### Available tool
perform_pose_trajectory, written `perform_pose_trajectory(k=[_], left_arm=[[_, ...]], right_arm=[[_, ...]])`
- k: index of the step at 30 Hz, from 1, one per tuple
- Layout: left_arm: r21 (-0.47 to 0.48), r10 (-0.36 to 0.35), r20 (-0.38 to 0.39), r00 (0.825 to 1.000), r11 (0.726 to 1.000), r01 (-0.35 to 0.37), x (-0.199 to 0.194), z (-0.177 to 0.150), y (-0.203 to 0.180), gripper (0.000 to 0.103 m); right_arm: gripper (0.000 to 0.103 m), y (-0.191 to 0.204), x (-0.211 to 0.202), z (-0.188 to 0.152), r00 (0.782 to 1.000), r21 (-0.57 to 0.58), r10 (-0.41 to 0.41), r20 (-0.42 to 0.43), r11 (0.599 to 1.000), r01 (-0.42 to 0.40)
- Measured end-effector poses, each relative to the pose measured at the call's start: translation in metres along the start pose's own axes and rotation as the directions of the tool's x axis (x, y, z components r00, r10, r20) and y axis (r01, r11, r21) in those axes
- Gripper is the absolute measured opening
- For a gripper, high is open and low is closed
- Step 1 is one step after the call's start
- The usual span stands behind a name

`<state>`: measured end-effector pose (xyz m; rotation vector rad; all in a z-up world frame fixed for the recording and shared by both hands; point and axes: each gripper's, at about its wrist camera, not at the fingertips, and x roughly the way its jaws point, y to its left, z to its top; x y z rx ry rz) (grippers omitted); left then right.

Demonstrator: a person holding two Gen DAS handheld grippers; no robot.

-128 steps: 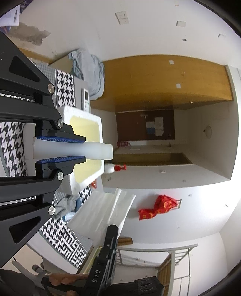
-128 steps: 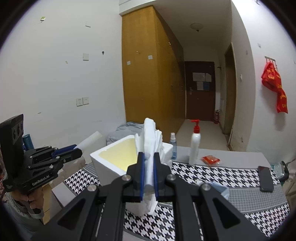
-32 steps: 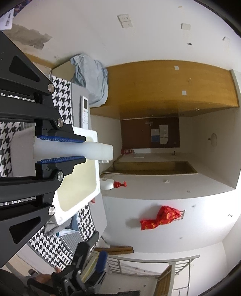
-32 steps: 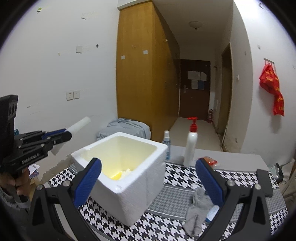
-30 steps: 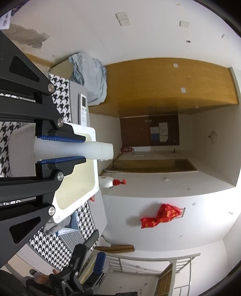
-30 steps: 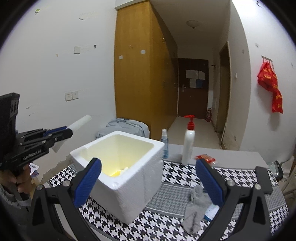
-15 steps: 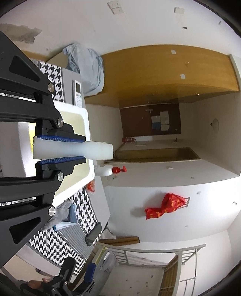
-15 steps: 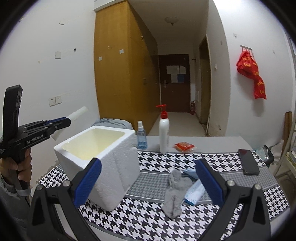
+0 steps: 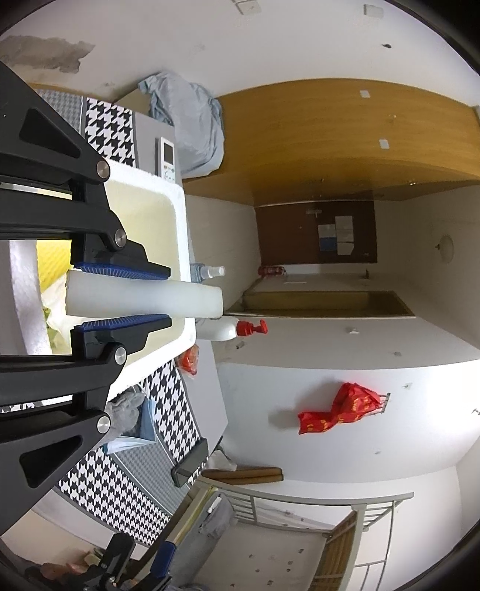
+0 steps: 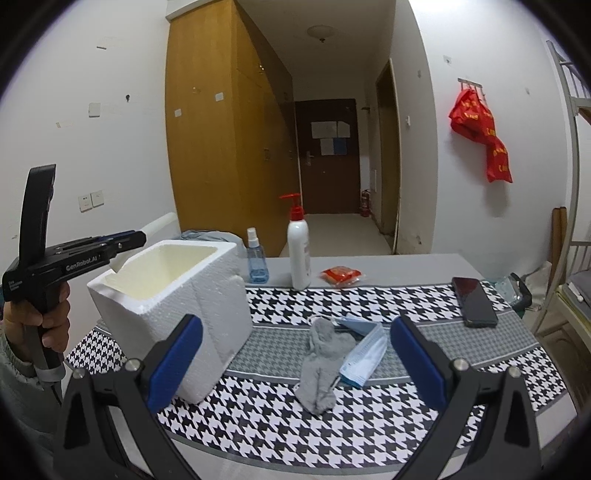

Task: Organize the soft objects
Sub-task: 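Lower the white foam stick into the foam box and open the left gripper, then move both grippers toward the grey sock and blue mask on the table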

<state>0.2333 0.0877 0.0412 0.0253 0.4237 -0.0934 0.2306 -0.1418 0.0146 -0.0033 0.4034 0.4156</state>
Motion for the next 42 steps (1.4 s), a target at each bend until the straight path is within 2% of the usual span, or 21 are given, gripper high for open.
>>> perform_pose_trajectory(k=[4,6,8,10,11,19,24,28,42], left_arm=[[0.002,0.016,-0.008,1.000,1.000,-0.016,0.005,0.001,-0.001,0.025],[0.000,0.033,-0.008,0.999,0.999,-0.033,0.008,0.000,-0.002,0.037],[-0.013,0.044,0.001,0.999,0.999,-0.044,0.009,0.000,-0.001,0.073],[-0.018,0.041,0.021,0.999,0.999,-0.041,0.008,0.000,-0.001,0.089],[-0.018,0.035,0.034,0.999,0.999,-0.035,0.006,-0.001,-0.002,0.094],[-0.056,-0.005,0.074,0.997,0.998,0.009,-0.008,-0.004,-0.008,0.101],[-0.064,-0.037,0.094,0.995,0.997,0.043,-0.023,-0.006,-0.016,0.102],[-0.029,-0.006,0.133,0.991,1.000,0.010,-0.036,-0.005,-0.025,0.102],[0.007,-0.001,0.163,0.987,1.000,0.000,-0.047,-0.016,-0.064,0.102]], right_arm=[[0.103,-0.005,0.000,0.000,1.000,0.008,-0.007,-0.001,1.000,0.007],[0.103,-0.006,0.000,-0.001,1.000,0.007,-0.008,-0.002,1.000,0.008],[0.103,-0.007,0.000,-0.002,1.000,0.007,-0.011,-0.003,1.000,0.011],[0.103,-0.009,0.000,-0.003,1.000,0.011,-0.011,-0.004,1.000,0.011],[0.103,-0.010,0.000,-0.004,1.000,0.015,-0.012,-0.004,1.000,0.012],[0.103,-0.018,0.001,-0.008,1.000,0.044,-0.024,-0.003,0.999,0.025],[0.103,-0.022,-0.003,-0.010,1.000,0.052,-0.024,0.006,0.998,0.024],[0.103,-0.023,-0.008,-0.009,0.999,0.045,-0.033,0.013,0.998,0.032],[0.103,-0.034,-0.030,-0.015,0.998,0.043,-0.051,0.048,0.998,0.049]])
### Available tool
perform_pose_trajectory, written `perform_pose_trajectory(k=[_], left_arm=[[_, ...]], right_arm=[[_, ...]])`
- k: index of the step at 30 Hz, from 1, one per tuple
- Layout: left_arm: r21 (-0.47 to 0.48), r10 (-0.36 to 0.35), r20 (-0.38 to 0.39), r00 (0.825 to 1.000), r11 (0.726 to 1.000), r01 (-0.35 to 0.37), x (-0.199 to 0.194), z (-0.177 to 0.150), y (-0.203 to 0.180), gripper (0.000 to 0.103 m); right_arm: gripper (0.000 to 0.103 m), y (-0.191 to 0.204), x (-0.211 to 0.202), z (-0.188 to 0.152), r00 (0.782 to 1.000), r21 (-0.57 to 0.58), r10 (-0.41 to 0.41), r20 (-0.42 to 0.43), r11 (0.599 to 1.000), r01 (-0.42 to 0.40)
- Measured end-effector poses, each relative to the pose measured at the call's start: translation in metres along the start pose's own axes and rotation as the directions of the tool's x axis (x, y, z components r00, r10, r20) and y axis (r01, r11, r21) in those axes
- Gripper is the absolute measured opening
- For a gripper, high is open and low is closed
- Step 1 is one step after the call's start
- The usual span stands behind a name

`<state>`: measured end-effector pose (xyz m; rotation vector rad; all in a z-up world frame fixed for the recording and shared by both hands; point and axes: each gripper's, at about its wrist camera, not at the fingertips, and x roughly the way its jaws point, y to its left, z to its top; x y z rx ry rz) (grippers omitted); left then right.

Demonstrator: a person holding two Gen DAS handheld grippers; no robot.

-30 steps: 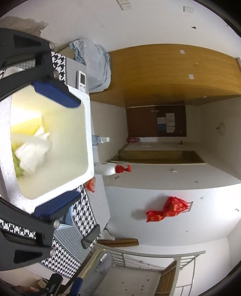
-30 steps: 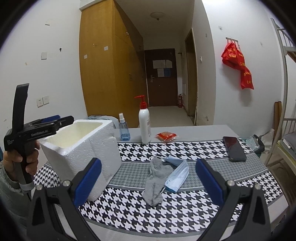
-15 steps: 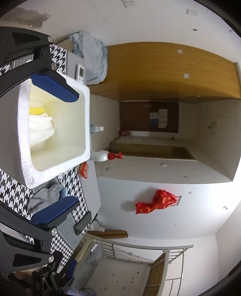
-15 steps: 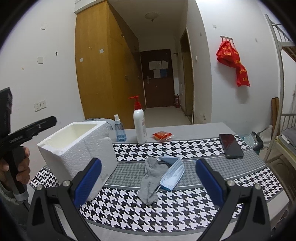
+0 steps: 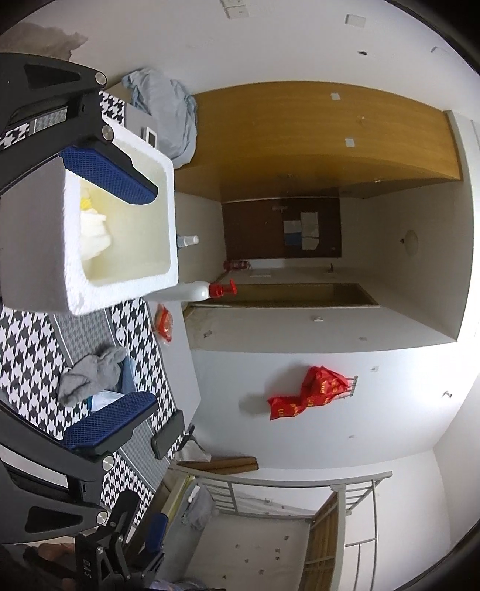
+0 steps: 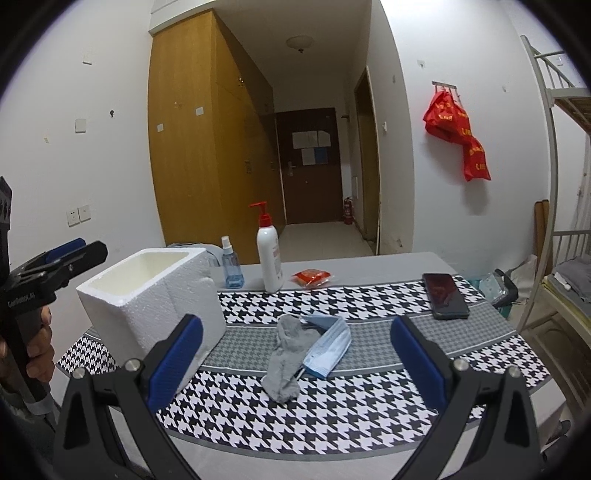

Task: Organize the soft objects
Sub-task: 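Move both grippers toward the grey sock and blue mask on the table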

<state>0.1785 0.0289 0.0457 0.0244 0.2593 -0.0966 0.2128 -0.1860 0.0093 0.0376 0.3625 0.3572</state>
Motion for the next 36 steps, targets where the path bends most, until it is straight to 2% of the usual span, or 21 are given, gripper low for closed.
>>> perform_pose_trajectory(k=[10,17,26,30,36], left_arm=[[-0.017,-0.021,-0.004,1.000,1.000,0.021,0.000,-0.013,-0.030,0.102],[-0.006,-0.075,-0.046,0.996,0.997,0.075,0.013,-0.023,-0.055,0.102],[0.003,-0.092,-0.070,0.993,0.996,0.092,0.033,-0.036,-0.086,0.102],[-0.001,-0.095,-0.099,0.991,0.995,0.095,0.049,-0.043,-0.093,0.102],[-0.004,-0.069,-0.183,0.981,0.998,0.069,0.073,-0.054,-0.101,0.102]], right_arm=[[0.103,-0.024,-0.011,-0.006,1.000,0.000,-0.014,0.015,1.000,0.014],[0.103,-0.044,-0.016,-0.015,1.000,0.017,-0.023,0.016,1.000,0.023],[0.103,-0.069,-0.013,-0.027,1.000,0.036,-0.030,-0.003,0.999,0.030],[0.103,-0.074,-0.007,-0.031,0.999,0.019,-0.030,-0.019,0.999,0.031],[0.103,-0.085,0.002,-0.037,0.999,0.032,-0.030,-0.037,0.999,0.031]])
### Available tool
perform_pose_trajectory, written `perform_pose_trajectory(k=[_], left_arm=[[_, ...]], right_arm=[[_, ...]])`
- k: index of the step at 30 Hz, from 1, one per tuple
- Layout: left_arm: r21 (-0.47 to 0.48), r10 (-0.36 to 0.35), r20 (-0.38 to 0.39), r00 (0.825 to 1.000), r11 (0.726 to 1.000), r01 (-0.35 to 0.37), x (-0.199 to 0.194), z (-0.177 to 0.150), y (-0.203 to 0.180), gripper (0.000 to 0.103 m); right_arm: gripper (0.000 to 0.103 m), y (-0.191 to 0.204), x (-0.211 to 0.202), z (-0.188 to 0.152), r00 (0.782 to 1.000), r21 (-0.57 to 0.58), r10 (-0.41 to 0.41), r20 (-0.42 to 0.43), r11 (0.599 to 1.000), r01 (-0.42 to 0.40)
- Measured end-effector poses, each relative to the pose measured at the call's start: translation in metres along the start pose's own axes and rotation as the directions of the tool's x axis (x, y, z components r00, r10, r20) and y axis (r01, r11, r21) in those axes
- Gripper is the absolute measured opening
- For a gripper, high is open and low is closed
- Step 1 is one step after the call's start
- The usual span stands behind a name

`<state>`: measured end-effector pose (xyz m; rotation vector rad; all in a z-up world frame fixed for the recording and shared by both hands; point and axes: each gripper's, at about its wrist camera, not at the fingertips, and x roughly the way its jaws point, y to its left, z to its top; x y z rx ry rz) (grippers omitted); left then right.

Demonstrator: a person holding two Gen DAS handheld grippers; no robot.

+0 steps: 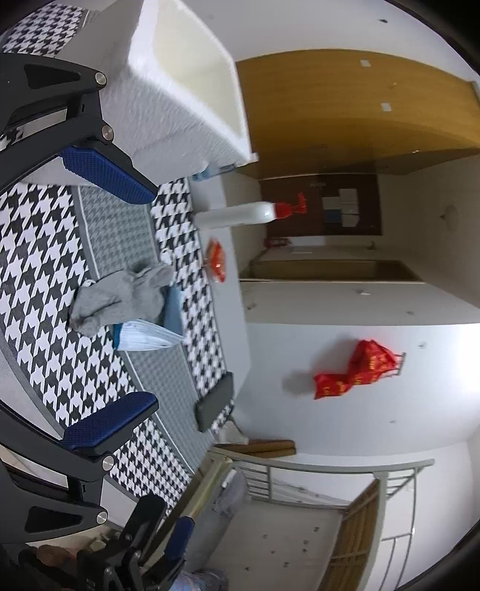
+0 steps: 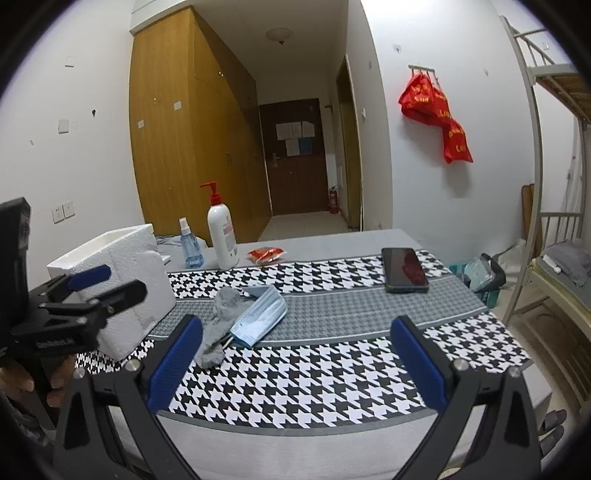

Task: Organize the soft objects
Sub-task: 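Move both grippers toward the grey sock and blue mask on the table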

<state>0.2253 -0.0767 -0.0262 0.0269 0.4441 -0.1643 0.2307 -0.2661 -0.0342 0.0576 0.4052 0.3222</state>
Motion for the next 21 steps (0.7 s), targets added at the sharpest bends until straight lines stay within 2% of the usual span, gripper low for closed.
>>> perform_pose_trajectory(k=[6,13,21], left_arm=[[0.003,0.007,-0.065,0.998,1.000,-0.007,0.022,-0.002,-0.004,0.102],[-0.004,0.032,-0.099,0.995,0.999,-0.033,0.039,-0.005,-0.003,0.102],[-0.008,0.051,-0.171,0.984,0.999,-0.053,0.063,-0.015,-0.005,0.102]], right_arm=[[0.103,-0.009,0.015,-0.003,1.000,0.009,0.012,-0.026,1.000,-0.012],[0.103,-0.017,0.032,-0.004,0.997,0.007,0.028,-0.072,1.000,-0.027],[0.103,-0.020,0.048,-0.005,0.994,0.004,0.046,-0.104,0.999,-0.046]])
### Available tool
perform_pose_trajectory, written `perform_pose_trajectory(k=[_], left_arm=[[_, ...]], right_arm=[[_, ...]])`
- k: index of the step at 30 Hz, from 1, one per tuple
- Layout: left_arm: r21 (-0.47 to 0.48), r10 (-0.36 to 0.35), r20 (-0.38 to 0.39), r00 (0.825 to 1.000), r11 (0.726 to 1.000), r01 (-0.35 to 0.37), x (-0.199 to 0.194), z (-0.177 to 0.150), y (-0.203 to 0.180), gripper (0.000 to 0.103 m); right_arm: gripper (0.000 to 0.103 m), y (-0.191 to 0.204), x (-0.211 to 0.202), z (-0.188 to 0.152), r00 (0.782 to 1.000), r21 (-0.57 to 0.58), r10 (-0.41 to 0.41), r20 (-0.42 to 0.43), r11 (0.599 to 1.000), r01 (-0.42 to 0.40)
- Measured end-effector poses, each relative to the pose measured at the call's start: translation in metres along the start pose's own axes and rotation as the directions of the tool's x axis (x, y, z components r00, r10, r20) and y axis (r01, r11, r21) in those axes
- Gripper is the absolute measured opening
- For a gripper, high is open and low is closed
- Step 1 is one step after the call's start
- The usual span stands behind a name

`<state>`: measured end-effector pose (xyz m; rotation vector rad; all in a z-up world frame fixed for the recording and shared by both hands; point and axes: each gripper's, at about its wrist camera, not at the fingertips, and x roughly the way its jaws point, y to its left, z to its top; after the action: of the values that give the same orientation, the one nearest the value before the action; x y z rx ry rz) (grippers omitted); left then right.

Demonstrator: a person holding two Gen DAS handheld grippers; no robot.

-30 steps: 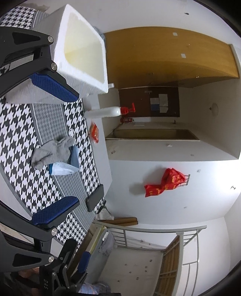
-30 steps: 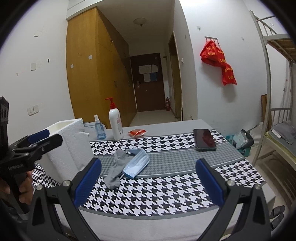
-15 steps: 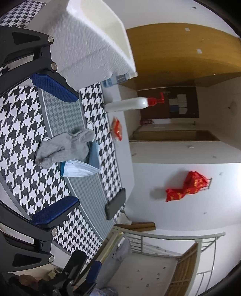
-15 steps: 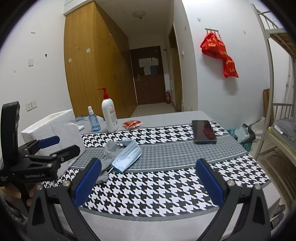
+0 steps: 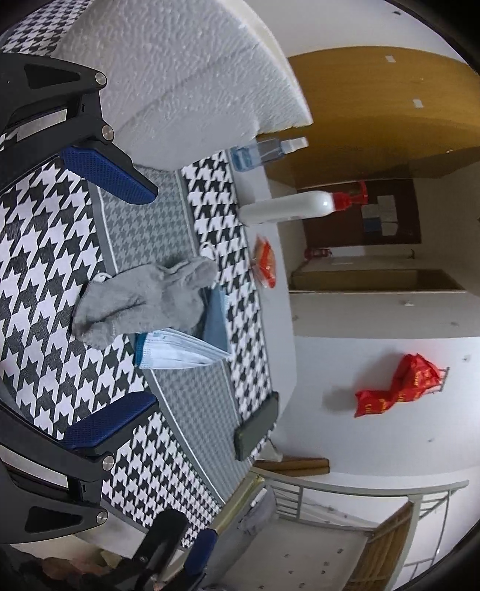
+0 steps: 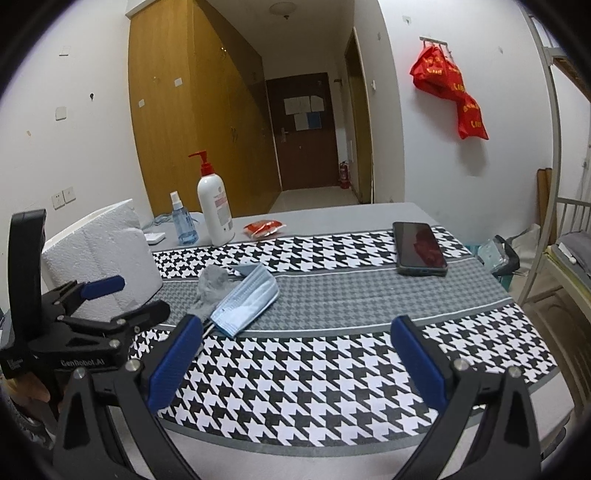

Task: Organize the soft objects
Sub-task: 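Move both grippers toward the grey sock and blue mask on the table, then close the left gripper on the grey sock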

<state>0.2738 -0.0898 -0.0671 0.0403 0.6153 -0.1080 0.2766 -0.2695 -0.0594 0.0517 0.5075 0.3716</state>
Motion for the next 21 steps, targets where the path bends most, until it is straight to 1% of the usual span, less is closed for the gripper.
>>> perform_pose_trajectory(k=[2,4,7,10,15,17,19,21], left_arm=[[0.003,0.015,-0.020,1.000,1.000,-0.015,0.008,-0.002,0.000,0.101],[0.003,0.036,-0.024,0.999,0.999,-0.036,0.013,-0.002,0.001,0.100],[-0.001,0.051,-0.039,0.998,0.999,-0.051,0.023,0.001,0.003,0.096],[-0.023,0.053,-0.058,0.997,0.998,-0.054,0.031,0.002,0.006,0.092],[-0.021,0.047,-0.087,0.995,0.999,-0.049,0.042,0.003,0.007,0.090],[-0.020,0.045,-0.106,0.993,0.999,-0.047,0.046,0.003,0.008,0.085],[-0.029,0.048,-0.127,0.991,0.998,-0.052,0.051,0.003,0.012,0.083],[-0.041,0.037,-0.154,0.987,0.998,-0.043,0.055,0.001,0.015,0.078]], right_arm=[[0.103,-0.001,0.004,-0.001,1.000,0.005,0.017,-0.009,1.000,-0.017],[0.103,-0.001,0.010,-0.001,0.999,-0.001,0.024,-0.022,1.000,-0.024],[0.103,-0.001,0.018,-0.003,0.999,-0.012,0.031,-0.043,0.999,-0.032],[0.103,-0.001,0.025,-0.003,0.997,-0.020,0.045,-0.064,0.999,-0.047],[0.103,0.000,0.035,-0.001,0.994,-0.036,0.056,-0.090,0.998,-0.059],[0.103,0.000,0.039,0.001,0.993,-0.036,0.066,-0.100,0.997,-0.070],[0.103,0.001,0.046,0.003,0.989,-0.038,0.078,-0.122,0.996,-0.083],[0.103,0.003,0.053,0.006,0.986,-0.044,0.081,-0.144,0.995,-0.088]])
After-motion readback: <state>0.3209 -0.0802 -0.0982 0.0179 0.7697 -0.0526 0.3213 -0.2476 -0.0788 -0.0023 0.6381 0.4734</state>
